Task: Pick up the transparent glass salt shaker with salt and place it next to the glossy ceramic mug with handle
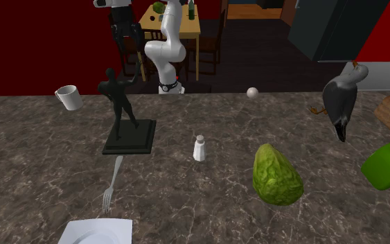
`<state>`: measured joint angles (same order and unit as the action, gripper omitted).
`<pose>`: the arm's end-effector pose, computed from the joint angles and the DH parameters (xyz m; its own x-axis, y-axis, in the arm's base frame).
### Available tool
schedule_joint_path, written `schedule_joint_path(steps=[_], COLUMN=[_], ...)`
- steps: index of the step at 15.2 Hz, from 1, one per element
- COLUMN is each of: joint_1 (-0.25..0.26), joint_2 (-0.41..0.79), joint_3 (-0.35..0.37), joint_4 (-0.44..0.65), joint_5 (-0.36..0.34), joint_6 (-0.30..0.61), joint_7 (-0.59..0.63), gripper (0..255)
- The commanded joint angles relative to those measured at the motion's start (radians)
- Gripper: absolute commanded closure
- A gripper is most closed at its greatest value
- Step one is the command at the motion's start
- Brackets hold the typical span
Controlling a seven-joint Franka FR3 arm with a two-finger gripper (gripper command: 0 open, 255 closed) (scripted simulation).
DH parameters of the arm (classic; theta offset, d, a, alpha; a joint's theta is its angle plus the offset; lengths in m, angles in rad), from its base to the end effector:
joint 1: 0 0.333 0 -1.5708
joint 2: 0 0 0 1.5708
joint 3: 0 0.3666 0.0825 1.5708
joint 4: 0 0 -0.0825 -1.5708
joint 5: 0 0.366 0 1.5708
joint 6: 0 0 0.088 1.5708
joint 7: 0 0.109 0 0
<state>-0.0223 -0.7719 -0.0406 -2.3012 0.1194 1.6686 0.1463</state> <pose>0.2679 -0.0110 0.6559 0.9710 -0.2097 0.1145 -0.1895 -0.9678 -0.1655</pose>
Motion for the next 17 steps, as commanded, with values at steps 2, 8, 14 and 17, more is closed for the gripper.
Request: schedule_joint_path(steps=[2,8,14,17], joint_1=[0.007,0.042,0.066,0.075], joint_2=[0.019,0.157,0.325,0.420], joint_3=[0.019,0.130,0.236,0.286], joint_4=[0.001,0.033,0.107,0.160], joint_5=[0.009,0.050,0.062,0.053], joint_6=[0.017,0.118,0.207,0.245], joint_7=[0.017,0.121,0.227,0.283], gripper=[0,0,0,0])
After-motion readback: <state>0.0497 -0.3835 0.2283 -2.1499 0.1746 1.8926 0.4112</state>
